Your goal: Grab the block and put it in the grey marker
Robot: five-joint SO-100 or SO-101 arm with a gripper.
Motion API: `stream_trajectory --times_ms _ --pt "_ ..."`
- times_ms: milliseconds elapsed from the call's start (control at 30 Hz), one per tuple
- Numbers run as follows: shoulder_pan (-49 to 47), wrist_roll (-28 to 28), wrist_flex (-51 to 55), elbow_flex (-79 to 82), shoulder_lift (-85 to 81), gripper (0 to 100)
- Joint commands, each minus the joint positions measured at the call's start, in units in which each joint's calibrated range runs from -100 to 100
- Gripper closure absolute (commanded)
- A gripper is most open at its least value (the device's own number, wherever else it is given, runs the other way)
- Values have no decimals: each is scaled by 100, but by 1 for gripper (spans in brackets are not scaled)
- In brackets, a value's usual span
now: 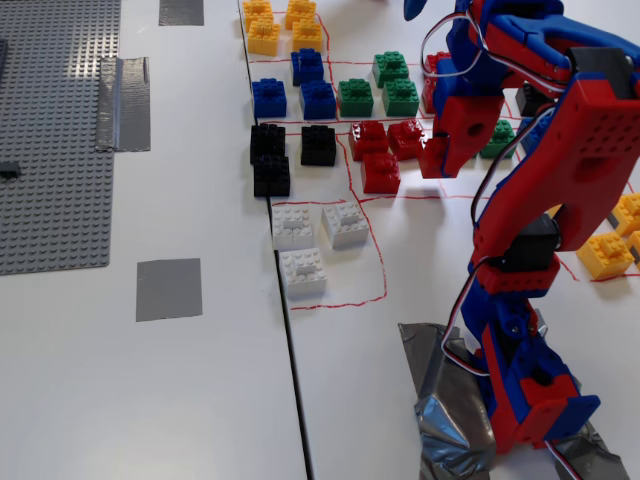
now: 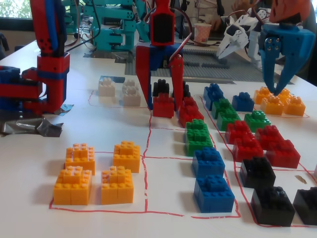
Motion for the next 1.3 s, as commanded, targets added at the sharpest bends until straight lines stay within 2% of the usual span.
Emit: stream_trajectory --times_ms 0,600,967,1267 --pt "71 83 234 -609 -327 100" --pt "-47 352 1135 -954 -1441 100" --pt "-1038 425 1678 -1553 -1639 100" --pt "-2029 547 1694 -1844 -1581 100"
